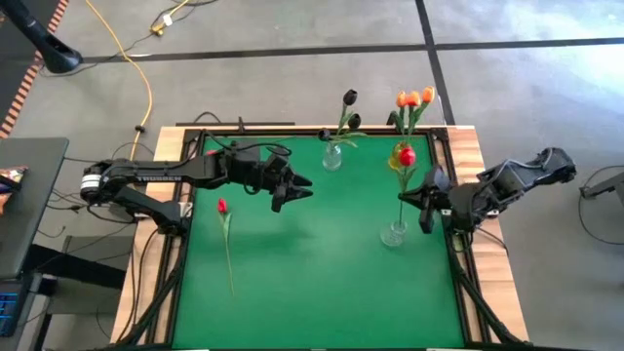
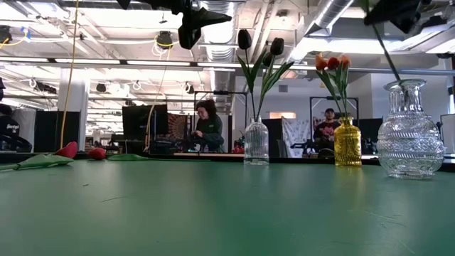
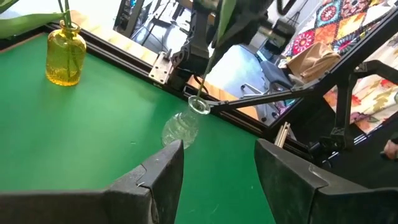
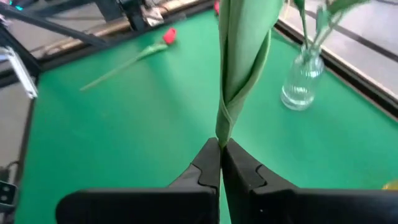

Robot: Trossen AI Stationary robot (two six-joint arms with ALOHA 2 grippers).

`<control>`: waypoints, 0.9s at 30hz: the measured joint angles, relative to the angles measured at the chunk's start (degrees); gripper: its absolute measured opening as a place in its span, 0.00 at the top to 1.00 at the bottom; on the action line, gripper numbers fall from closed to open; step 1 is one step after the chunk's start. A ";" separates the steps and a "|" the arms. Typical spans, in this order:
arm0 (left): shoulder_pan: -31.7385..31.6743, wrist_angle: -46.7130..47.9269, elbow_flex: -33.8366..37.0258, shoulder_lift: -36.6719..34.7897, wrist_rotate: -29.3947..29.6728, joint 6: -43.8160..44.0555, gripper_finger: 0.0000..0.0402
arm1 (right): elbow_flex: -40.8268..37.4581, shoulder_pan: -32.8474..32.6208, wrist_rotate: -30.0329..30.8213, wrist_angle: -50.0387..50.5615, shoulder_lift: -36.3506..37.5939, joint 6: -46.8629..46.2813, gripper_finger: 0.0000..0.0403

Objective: Sort flowers into vase by color
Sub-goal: Put the bottom right red flower into the bottom transparent vase

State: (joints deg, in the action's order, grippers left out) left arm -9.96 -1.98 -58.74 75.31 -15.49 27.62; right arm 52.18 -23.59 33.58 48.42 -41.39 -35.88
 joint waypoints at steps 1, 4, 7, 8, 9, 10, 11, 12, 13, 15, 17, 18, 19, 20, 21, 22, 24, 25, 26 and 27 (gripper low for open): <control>0.00 0.00 0.00 0.00 0.02 0.04 0.54 | -0.90 -0.06 0.00 0.00 0.00 -0.45 0.92; 0.00 0.00 0.00 0.02 0.09 0.06 0.54 | -3.53 -0.07 -0.05 -1.21 -0.09 -1.82 0.91; 0.00 0.01 0.00 0.02 0.09 0.07 0.54 | -5.17 -0.09 -0.36 -1.28 -0.18 -3.46 0.90; 0.00 0.02 0.00 0.02 0.09 0.09 0.54 | -5.56 -0.09 -0.48 -1.41 -0.20 -4.38 0.89; 0.00 0.02 0.00 0.02 0.09 0.09 0.54 | -5.90 -0.09 -0.54 -1.34 -0.23 -5.13 0.89; 0.00 -0.02 0.00 0.02 0.09 0.09 0.54 | -6.11 -0.09 -0.91 -1.21 -0.24 -5.55 0.88; 0.00 -0.02 0.00 0.02 0.09 0.09 0.54 | -6.25 -0.09 -1.66 -1.38 -0.22 -5.77 0.87; 0.00 -0.02 0.00 0.02 0.02 0.09 0.54 | -6.30 -0.09 -2.45 -1.30 -0.22 -5.81 0.86; 0.00 -0.01 0.00 0.02 -0.20 0.09 0.54 | -6.30 -0.07 -3.22 -1.27 -0.20 -5.84 0.85; 0.00 -0.02 0.00 0.02 -0.46 0.06 0.54 | -6.30 -0.07 -4.16 -1.29 -0.21 -5.92 0.82; 0.00 -0.02 0.00 0.02 -0.55 0.00 0.54 | -6.30 -0.07 -5.46 -1.03 -0.22 -5.97 0.77; 0.00 0.00 0.00 0.02 -0.57 -0.14 0.54 | -6.30 -0.07 -6.17 -0.70 -0.21 -6.19 0.75; 0.00 0.00 0.00 0.02 -0.57 -0.18 0.54 | -6.30 -0.07 -6.89 -0.47 -0.20 -6.22 0.72; 0.00 0.00 0.00 0.02 -0.58 -0.20 0.54 | -6.30 -0.07 -7.71 -0.31 -0.20 -6.30 0.69; 0.00 0.00 0.00 0.02 -0.59 -0.22 0.54 | -6.30 -0.07 -8.72 -0.04 -0.20 -6.32 0.66; 0.00 0.04 0.00 0.02 -0.60 -0.26 0.54 | -6.30 -0.03 -10.05 0.38 -0.21 -6.32 0.63; 0.00 0.33 0.00 0.02 -0.66 -0.38 0.54 | -6.30 0.22 -12.80 1.07 -0.20 -6.48 0.58; 0.00 0.70 0.00 0.02 -0.66 -0.52 0.54 | -6.30 0.40 -14.21 1.25 -0.20 -7.08 0.56; 0.00 1.37 0.00 0.02 -0.67 -1.06 0.54 | -6.30 0.51 -15.73 1.45 -0.20 -7.92 0.54; 0.00 2.19 0.00 0.02 -0.70 -1.65 0.54 | -6.30 0.59 -17.08 1.63 -0.20 -8.92 0.52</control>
State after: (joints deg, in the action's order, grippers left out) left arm -9.96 0.21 -58.74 75.33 -16.19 25.97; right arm 45.89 -23.01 16.50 50.05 -41.58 -44.80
